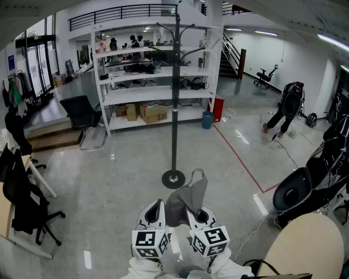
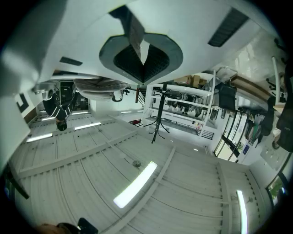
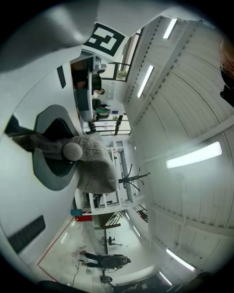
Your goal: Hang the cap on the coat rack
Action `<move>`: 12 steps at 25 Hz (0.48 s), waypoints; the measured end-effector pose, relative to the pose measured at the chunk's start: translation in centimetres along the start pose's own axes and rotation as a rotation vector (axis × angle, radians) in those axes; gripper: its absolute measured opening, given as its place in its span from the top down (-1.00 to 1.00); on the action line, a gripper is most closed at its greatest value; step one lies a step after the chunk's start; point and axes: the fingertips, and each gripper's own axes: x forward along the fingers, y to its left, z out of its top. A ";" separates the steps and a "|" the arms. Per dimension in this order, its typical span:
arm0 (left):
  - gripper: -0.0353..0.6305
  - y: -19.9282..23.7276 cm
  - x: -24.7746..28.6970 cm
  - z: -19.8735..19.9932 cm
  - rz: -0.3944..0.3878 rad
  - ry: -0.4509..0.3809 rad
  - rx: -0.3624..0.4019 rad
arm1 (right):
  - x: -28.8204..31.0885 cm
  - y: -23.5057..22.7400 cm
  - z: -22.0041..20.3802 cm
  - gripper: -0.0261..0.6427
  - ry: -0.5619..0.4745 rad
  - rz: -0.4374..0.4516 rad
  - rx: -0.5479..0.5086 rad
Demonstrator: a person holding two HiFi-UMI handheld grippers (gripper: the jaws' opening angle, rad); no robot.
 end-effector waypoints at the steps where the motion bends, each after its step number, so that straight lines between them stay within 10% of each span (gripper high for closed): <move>1: 0.89 0.0 0.2 0.0 -0.004 -0.001 0.002 | 0.2 -0.1 -0.1 0.86 0.003 -0.002 0.000; 12: 0.89 0.4 2.3 -0.1 -0.032 0.007 0.008 | 1.8 -1.5 0.2 0.86 -0.003 -0.031 -0.001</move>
